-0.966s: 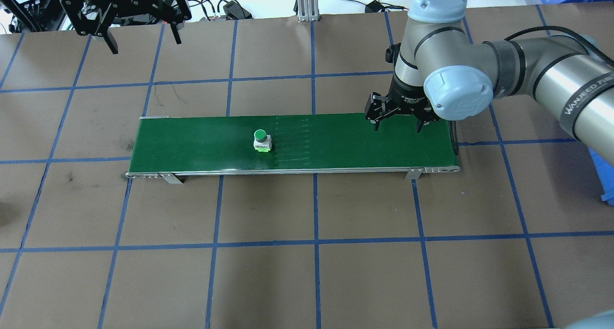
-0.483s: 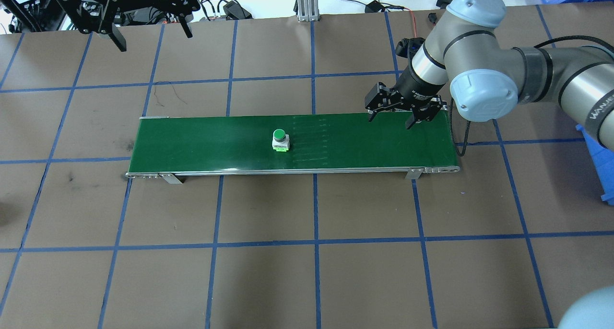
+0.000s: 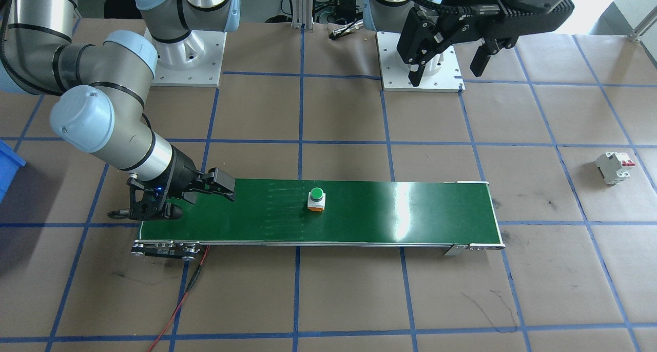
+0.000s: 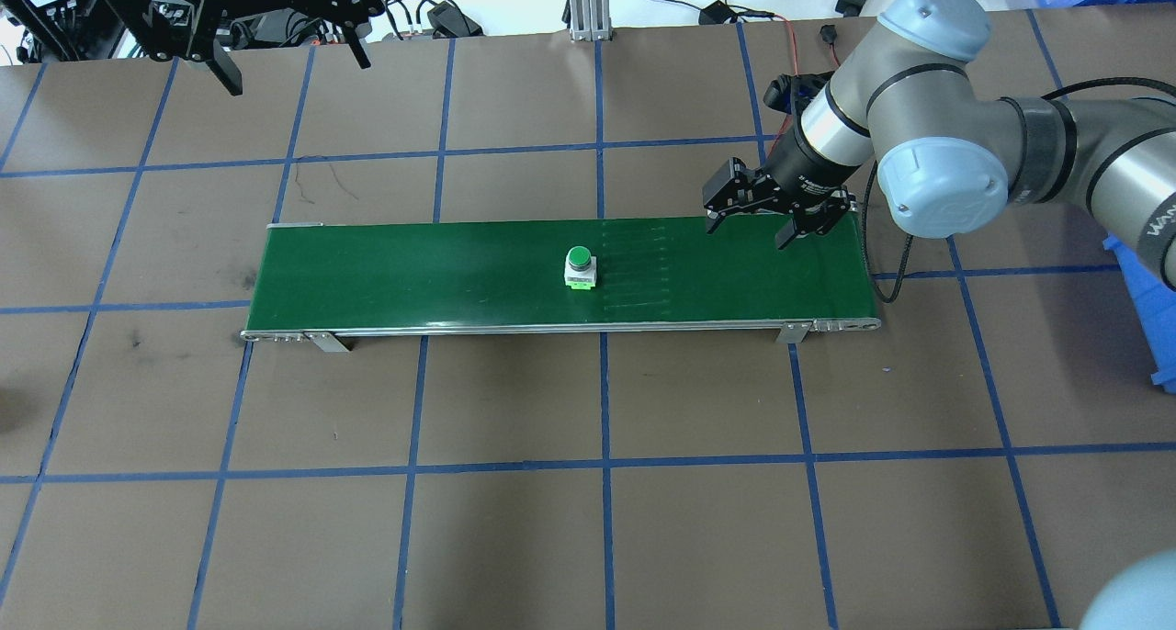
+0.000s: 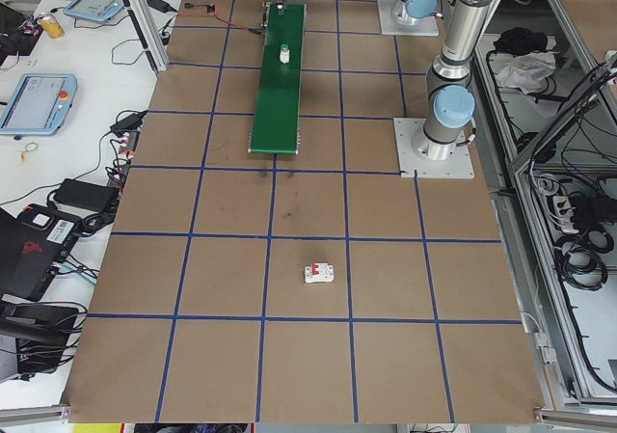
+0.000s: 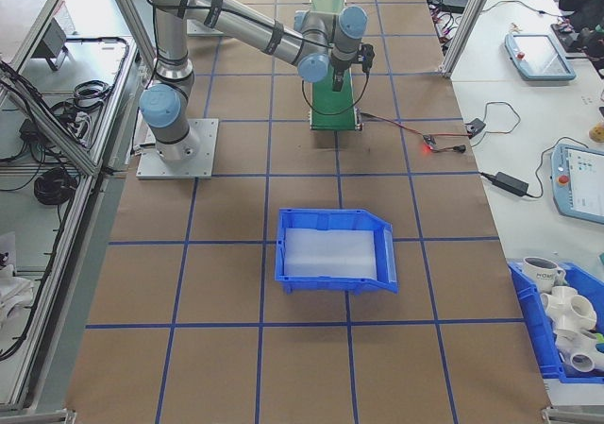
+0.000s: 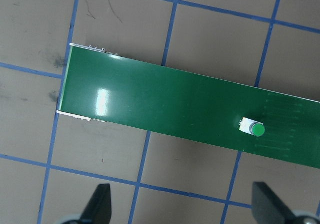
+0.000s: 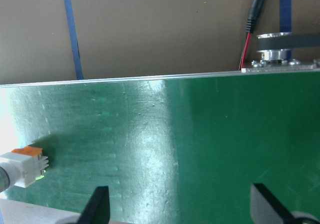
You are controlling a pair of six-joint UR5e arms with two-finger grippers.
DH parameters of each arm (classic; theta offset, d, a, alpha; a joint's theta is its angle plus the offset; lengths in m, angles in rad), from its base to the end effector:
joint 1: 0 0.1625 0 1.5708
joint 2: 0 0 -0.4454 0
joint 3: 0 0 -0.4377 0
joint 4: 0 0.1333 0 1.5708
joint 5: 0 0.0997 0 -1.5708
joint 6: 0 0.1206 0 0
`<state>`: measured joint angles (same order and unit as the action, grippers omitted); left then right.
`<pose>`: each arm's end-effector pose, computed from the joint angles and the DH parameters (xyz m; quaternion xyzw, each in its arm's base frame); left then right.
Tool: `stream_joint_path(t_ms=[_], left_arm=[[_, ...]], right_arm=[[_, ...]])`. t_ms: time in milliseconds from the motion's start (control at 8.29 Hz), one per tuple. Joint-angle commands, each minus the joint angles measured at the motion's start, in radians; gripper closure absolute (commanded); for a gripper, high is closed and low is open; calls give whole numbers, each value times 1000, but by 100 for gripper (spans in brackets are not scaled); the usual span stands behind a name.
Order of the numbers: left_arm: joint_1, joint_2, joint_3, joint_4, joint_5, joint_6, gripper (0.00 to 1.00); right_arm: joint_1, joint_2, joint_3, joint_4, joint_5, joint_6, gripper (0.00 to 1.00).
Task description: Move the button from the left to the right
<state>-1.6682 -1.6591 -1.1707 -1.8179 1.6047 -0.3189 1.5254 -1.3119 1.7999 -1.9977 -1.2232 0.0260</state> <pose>-0.1834 -0.5479 0.6266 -0.1110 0.9932 -0.0351 0.0099 0.1473 -0.6005 0.2686 0.0404 0.9837 0.0284 0.1731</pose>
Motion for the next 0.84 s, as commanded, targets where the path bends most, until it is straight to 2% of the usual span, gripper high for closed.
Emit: stream_joint_path(t_ms=[0,121,241,724], left_arm=[[-2,-8,-10,-1,-3,0,0],[-2,1,-33,-4,-24,4,0],[-2,18,-65,-6,-72,6,0],[-2,36,-93,0,-63,6,0]], right_arm=[[1,-1,1,2,-7,0,1],[8,-1,1,2,-4,11,1],[21,-1,1,2,-6,59,1],[73,9,-14,-13,11,173,0]])
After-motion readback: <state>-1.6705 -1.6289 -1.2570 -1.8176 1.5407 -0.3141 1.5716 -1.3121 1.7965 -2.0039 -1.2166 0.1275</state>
